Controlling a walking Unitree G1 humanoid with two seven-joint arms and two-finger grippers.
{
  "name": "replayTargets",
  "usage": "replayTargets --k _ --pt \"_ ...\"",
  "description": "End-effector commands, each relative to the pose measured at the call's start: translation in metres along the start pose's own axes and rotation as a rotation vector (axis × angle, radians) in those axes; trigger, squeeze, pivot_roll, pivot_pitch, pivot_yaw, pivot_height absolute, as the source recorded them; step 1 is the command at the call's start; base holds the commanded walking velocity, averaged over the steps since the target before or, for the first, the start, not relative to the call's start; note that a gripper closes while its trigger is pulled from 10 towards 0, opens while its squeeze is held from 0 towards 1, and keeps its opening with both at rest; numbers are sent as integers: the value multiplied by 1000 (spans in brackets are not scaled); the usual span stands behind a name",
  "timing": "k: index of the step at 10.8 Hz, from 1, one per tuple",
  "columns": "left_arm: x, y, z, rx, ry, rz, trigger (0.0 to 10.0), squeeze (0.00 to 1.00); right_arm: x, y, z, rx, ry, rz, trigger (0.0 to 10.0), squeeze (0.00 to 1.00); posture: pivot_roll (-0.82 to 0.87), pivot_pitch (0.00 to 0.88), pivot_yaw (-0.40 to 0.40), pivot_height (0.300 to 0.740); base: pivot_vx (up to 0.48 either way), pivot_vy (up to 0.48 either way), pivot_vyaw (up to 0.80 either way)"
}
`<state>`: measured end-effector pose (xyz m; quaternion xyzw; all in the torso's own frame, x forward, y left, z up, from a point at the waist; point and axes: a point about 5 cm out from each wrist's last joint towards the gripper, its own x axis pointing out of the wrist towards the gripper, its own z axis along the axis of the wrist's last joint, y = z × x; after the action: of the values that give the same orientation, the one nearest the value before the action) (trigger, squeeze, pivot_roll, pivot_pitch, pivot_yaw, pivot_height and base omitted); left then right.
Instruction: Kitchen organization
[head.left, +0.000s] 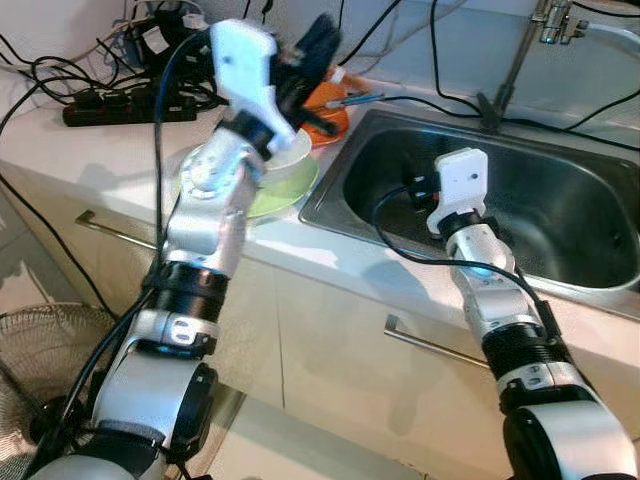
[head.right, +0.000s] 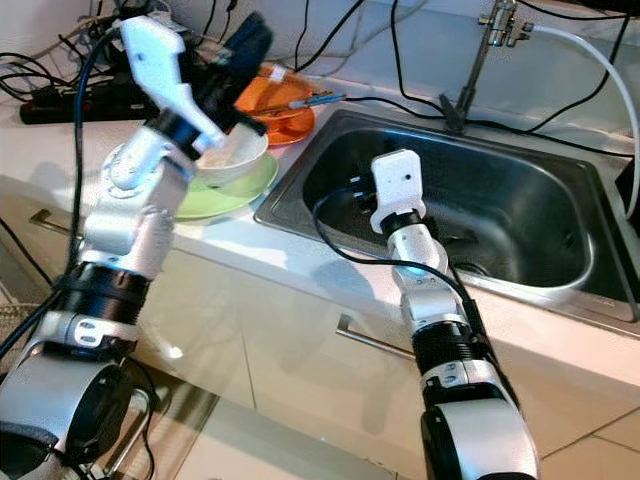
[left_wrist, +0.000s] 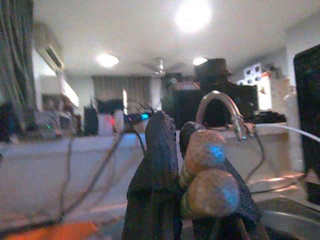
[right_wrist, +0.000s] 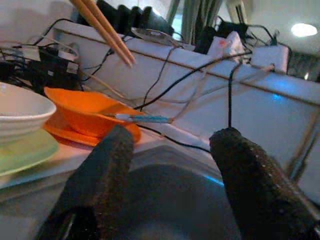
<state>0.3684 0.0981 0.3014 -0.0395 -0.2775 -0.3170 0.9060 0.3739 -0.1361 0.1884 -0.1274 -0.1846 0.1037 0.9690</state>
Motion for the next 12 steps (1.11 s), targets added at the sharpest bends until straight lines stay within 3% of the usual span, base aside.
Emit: replayTargets --k 1,4,5,6,12 --pt "-1 0 0 -39 21 -39 10000 0 3 4 3 -17 -14 15 10000 1000 189 0 -14 740 0 0 0" --pt "-3 -4 -3 -100 32 -77 10000 0 3 12 4 -8 -22 42 10000 1000 187 0 -9 740 0 0 0" --pt "-3 -7 -3 -115 32 -96 10000 0 2 16 4 -14 -24 59 10000 894 186 0 -8 740 0 0 0" --pt "-3 -12 -2 -131 41 -123 10000 0 3 19 5 -10 -28 66 10000 0 187 0 -8 740 0 0 0" --pt "-8 -25 -21 -140 169 -193 10000 0 5 22 7 10 -36 59 10000 0 189 0 -5 740 0 0 0"
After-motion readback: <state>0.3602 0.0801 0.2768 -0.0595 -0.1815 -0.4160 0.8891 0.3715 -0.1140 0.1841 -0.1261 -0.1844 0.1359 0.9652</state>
